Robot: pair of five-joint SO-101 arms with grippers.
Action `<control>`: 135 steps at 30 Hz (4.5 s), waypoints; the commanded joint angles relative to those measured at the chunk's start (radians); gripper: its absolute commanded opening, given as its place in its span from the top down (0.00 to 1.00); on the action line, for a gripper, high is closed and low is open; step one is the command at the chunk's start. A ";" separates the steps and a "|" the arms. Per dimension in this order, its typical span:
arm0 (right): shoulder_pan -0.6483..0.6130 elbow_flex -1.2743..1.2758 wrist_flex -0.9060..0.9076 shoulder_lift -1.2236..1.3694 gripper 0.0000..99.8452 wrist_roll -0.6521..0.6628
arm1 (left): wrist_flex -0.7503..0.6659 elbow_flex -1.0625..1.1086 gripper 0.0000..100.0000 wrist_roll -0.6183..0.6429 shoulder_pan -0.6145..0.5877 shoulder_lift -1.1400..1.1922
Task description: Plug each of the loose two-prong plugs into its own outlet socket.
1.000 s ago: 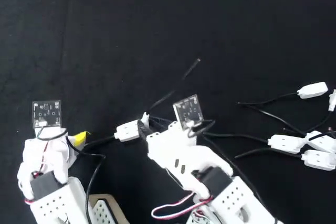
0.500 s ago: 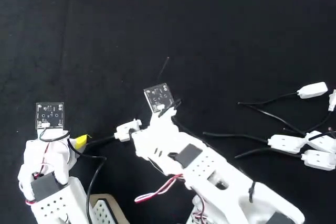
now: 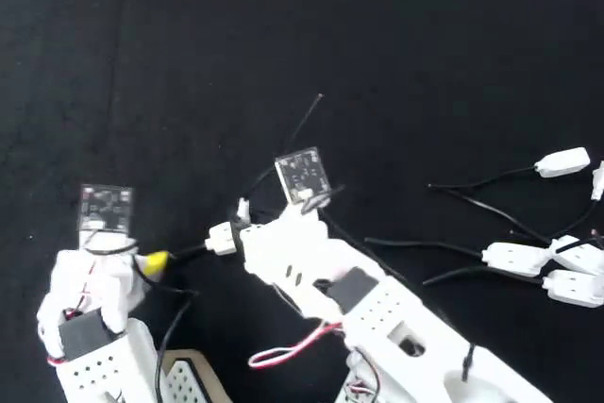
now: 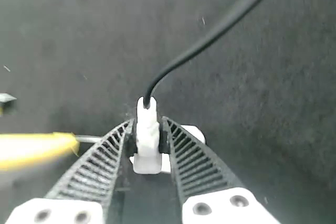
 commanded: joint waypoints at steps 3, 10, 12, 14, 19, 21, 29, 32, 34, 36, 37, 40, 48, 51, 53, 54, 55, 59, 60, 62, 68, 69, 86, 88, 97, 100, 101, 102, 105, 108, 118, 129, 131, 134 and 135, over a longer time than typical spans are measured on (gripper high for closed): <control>-0.032 0.005 -0.048 -0.237 0.99 0.012 | 0.011 -0.025 0.61 -0.008 0.357 -0.011; -0.161 0.059 0.072 -0.453 0.99 0.012 | -0.161 -0.033 0.62 0.169 0.499 -0.011; -0.184 0.061 0.129 -0.492 0.99 0.012 | -0.195 -0.033 0.62 0.201 0.499 -0.011; -0.195 0.059 0.180 -0.521 0.99 0.012 | -0.219 -0.048 0.62 0.238 0.479 -0.011; -0.195 0.056 0.216 -0.541 0.99 0.012 | -0.229 -0.114 0.62 0.345 0.443 -0.011; -0.195 0.059 0.216 -0.541 0.99 0.012 | -0.236 -0.116 0.62 0.345 0.437 -0.011; -0.195 0.016 0.308 -0.539 0.99 0.012 | -0.249 -0.107 0.62 0.345 0.406 -0.009; -0.193 0.015 0.315 -0.539 0.99 0.012 | -0.249 -0.105 0.62 0.345 0.406 -0.009; -0.193 0.015 0.316 -0.539 0.99 0.029 | -0.249 -0.105 0.62 0.345 0.406 -0.009; -0.186 0.010 0.316 -0.539 0.99 0.044 | -0.244 -0.105 0.62 0.344 0.406 -0.009; -0.166 -0.004 0.319 -0.538 0.99 0.044 | -0.239 -0.104 0.61 0.342 0.406 -0.008; -0.031 -0.084 0.367 -0.536 0.99 0.040 | -0.183 -0.073 0.61 0.247 0.406 -0.006; 0.028 -0.209 0.397 -0.185 0.99 0.043 | 0.060 -0.035 0.61 0.012 0.122 -0.008; 0.061 -0.321 0.399 0.047 0.99 0.044 | 0.063 -0.027 0.61 -0.005 0.004 -0.008; 0.086 -0.389 0.399 0.186 0.99 0.044 | 0.063 -0.019 0.61 -0.015 -0.044 -0.008; 0.091 -0.418 0.400 0.248 0.99 0.044 | 0.057 -0.005 0.61 -0.017 -0.056 -0.009; 0.094 -0.444 0.400 0.302 0.99 0.044 | 0.057 0.001 0.61 -0.029 -0.061 -0.009; 0.092 -0.498 0.400 0.433 0.99 0.044 | 0.057 0.008 0.61 -0.060 -0.058 -0.009; 0.092 -0.503 0.400 0.449 0.99 0.043 | 0.057 0.010 0.61 -0.061 -0.058 -0.009; 0.091 -0.506 0.400 0.470 0.99 0.023 | 0.055 0.010 0.61 -0.061 -0.058 -0.009; 0.091 -0.509 0.391 0.509 0.99 0.003 | 0.055 0.010 0.61 -0.061 -0.058 -0.009; 0.091 -0.509 0.391 0.512 0.99 0.003 | 0.055 0.010 0.61 -0.061 -0.058 -0.009; 0.031 -0.518 0.446 0.536 0.99 -0.040 | 0.055 0.010 0.61 -0.063 -0.058 -0.009; 0.034 -0.516 0.451 0.536 0.99 -0.040 | 0.055 0.010 0.61 -0.063 -0.058 -0.009; 0.035 -0.510 0.451 0.536 0.99 -0.040 | 0.055 0.010 0.61 -0.063 -0.058 -0.009; 0.031 -0.509 0.442 0.539 0.99 -0.040 | 0.055 0.010 0.61 -0.063 -0.058 -0.009; 0.028 -0.510 0.440 0.547 0.99 -0.040 | 0.055 0.010 0.61 -0.063 -0.058 -0.009; 0.023 -0.518 0.440 0.565 0.99 -0.040 | 0.055 0.010 0.61 -0.063 -0.058 -0.009; -0.026 -0.553 0.440 0.654 0.99 -0.040 | 0.055 0.010 0.61 -0.063 -0.058 -0.009; -0.069 -0.621 0.442 0.788 0.99 -0.040 | 0.055 0.010 0.61 -0.063 -0.058 -0.009; -0.066 -0.809 0.617 0.984 0.99 -0.035 | 0.055 0.010 0.61 -0.063 -0.058 -0.009; 0.364 -0.816 0.835 0.854 0.99 0.262 | 0.055 0.012 0.61 -0.063 -0.058 -0.009; 0.509 -0.816 0.833 0.848 0.99 0.358 | 0.055 0.012 0.61 -0.063 -0.058 -0.009; 0.753 -0.832 0.819 0.848 0.99 0.542 | 0.055 0.012 0.61 -0.063 -0.058 -0.009; 0.842 -0.845 0.807 0.852 0.99 0.608 | 0.055 0.012 0.61 -0.063 -0.058 -0.009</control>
